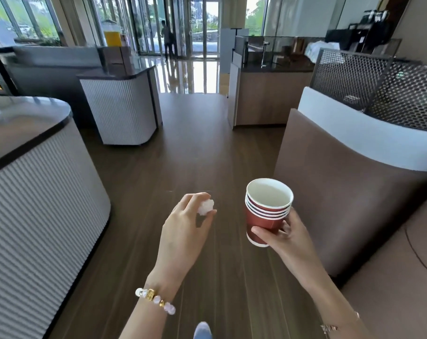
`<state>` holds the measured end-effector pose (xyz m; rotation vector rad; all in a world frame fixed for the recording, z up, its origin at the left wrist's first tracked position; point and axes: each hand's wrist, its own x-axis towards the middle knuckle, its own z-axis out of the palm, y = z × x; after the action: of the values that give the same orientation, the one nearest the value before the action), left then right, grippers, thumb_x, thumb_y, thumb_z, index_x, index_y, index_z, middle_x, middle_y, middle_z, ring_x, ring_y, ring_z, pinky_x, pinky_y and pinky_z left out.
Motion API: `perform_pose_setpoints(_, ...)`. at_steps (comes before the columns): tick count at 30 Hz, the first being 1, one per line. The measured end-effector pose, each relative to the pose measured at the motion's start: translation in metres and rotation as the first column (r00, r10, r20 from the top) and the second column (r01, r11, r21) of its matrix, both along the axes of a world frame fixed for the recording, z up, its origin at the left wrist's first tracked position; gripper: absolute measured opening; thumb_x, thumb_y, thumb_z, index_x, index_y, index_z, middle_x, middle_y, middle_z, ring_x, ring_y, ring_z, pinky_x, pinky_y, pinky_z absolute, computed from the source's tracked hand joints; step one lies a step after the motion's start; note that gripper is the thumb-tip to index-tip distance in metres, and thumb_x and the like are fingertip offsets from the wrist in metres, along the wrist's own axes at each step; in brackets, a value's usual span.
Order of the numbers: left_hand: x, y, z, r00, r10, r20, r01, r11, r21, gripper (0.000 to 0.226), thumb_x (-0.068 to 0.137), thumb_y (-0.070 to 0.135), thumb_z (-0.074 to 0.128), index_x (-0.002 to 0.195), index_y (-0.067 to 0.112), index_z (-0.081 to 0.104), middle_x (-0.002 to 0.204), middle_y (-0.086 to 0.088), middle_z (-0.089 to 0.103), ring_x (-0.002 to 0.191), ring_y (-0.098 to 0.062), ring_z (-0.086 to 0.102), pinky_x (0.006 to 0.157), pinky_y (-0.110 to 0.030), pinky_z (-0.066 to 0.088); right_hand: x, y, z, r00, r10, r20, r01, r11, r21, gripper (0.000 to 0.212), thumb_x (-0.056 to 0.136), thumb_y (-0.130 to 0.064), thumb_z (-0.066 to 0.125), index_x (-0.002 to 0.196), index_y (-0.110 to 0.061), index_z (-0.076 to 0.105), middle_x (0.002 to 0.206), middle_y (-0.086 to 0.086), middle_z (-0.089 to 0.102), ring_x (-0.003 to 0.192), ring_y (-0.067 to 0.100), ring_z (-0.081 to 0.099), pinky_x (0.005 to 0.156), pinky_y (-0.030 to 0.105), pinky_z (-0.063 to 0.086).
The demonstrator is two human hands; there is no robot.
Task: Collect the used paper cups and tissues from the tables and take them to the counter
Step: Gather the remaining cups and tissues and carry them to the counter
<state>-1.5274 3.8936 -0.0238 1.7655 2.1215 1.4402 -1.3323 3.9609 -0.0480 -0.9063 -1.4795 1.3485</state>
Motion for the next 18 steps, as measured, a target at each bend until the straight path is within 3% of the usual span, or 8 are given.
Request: perform_pose_setpoints(18, -0.157, 0.327, -0.012, 0.990, -0.061, 0.130, 0.071, 0.994, -0.080, 0.019, 0.083, 0.022, 0.068, 0.102, 0.022, 0.063, 0.099, 0.015, 0.060, 0.083, -0.010, 0.063, 0.076, -0.038, 0.053, -0.145, 0.327, -0.007, 0.993, -0.119, 0.005, 0.119, 0.992, -0.050, 0.057, 0.068, 0.007, 0.078, 0.114, -0.022, 0.058, 0.098, -0.009, 0.072, 0.089, -0.001, 0.067, 0.069, 0.010, 0.050)
